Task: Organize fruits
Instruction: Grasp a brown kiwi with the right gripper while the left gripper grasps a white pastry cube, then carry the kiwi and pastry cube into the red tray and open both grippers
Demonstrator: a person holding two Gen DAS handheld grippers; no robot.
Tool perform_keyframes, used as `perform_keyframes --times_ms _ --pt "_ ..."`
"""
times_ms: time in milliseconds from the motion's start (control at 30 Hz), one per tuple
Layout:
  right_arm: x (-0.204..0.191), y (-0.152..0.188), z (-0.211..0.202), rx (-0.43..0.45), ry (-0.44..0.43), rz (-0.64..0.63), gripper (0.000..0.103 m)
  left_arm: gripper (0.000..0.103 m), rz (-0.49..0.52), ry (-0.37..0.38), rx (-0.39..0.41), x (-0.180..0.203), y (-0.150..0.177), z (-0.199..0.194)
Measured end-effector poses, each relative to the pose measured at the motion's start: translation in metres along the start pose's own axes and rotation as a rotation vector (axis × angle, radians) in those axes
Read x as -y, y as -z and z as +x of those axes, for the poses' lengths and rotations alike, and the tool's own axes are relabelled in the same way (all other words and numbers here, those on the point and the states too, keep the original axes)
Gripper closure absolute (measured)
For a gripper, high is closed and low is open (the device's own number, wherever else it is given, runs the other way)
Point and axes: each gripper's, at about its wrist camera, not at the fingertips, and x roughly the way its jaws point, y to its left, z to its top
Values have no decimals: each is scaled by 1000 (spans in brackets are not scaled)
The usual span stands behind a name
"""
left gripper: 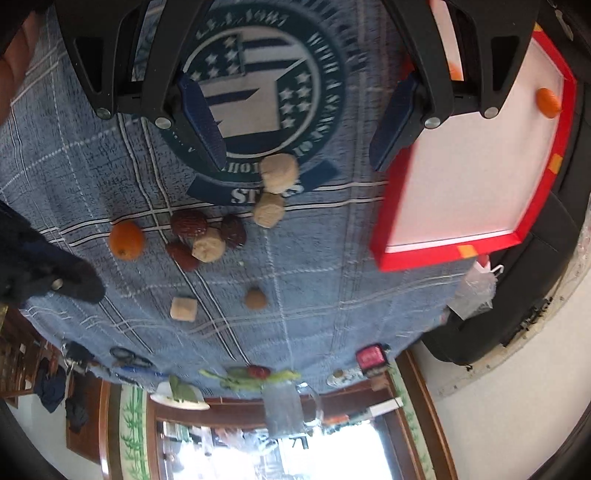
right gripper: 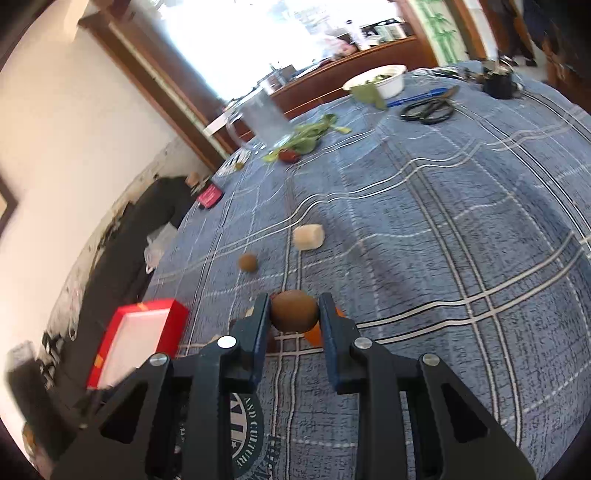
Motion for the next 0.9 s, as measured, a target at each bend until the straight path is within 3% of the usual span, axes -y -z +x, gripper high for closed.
perform_keyframes --times_ms 67,100,233,333,367,667,900 --pt "4 -2 -2 7 -12 28 74 27 -5 -22 -17 1 0 7" --pt "6 -4 -2 10 -16 36 74 35 -16 -18 -20 1 0 10" --pt "8 -5 -2 3 -36 50 74 51 -42 2 -15 -2 -5 15" --pt "5 -4 0 -7 -39 36 74 71 -48 40 -12 0 -6 16" --pt "4 -4 0 -5 -36 32 74 82 -48 54 -11 1 -6 15" --pt "5 -4 5 9 27 8 74 82 -35 92 19 7 8 -9" --pt "6 -3 4 35 76 -11 74 82 2 42 163 2 20 -62"
